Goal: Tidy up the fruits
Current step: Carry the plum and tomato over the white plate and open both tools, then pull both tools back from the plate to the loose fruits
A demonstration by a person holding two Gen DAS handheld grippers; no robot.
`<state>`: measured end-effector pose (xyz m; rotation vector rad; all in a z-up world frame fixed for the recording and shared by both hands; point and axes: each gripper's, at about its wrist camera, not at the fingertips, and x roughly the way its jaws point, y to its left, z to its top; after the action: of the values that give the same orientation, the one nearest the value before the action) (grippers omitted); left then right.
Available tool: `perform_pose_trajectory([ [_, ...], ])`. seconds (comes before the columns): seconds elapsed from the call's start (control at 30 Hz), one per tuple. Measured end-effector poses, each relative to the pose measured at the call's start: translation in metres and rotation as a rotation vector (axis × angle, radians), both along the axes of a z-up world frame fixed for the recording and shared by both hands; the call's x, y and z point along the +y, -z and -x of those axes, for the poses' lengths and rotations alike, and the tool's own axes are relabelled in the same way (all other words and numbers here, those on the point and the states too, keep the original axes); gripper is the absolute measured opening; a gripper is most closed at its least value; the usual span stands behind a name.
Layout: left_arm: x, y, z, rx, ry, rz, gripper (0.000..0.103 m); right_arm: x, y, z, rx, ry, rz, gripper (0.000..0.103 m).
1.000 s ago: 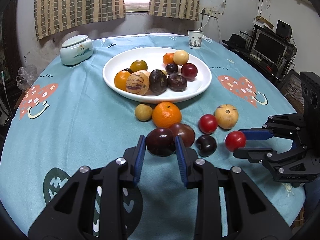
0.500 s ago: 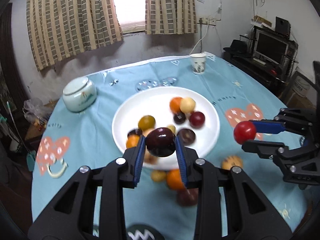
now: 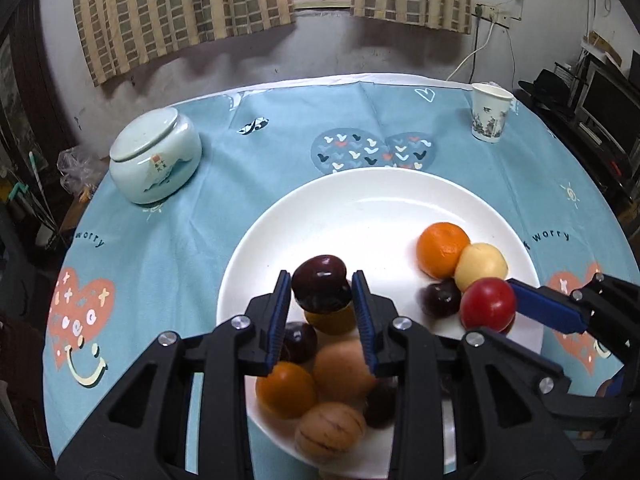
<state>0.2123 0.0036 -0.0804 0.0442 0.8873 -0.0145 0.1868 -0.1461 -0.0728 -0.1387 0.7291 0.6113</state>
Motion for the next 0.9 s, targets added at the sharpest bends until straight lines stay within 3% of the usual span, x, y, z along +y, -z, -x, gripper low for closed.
perform_pose_trajectory([
  [0.07, 0.006, -0.003, 0.002, -0.027, -0.008, 0.033, 0.058, 0.003, 0.004, -0.005, 0.008, 0.018, 0.025, 0.031],
  [0.3, 0.010, -0.020, 0.027, -0.064, 0.019, 0.085, 0.060, -0.004, 0.000, -0.005, 0.014, 0.050, -0.005, 0.035],
  [0.33, 0.010, -0.021, 0.031, -0.065, 0.017, 0.089, 0.060, -0.006, -0.004, -0.003, 0.015, 0.056, -0.024, 0.062],
  [0.4, 0.016, -0.028, 0.045, -0.079, 0.013, 0.112, 0.063, -0.007, -0.011, 0.004, -0.030, 0.070, -0.037, 0.074],
  [0.6, 0.038, -0.047, 0.109, -0.137, 0.030, 0.154, 0.063, -0.012, -0.014, 0.038, -0.027, 0.050, -0.012, 0.074],
  [0.73, 0.039, -0.035, 0.165, -0.141, 0.104, 0.138, 0.064, -0.031, -0.004, 0.106, -0.083, -0.006, 0.032, 0.074],
  [0.9, 0.033, -0.014, 0.199, -0.100, 0.152, 0.162, 0.064, -0.032, 0.019, 0.171, -0.057, -0.137, 0.087, 0.059],
])
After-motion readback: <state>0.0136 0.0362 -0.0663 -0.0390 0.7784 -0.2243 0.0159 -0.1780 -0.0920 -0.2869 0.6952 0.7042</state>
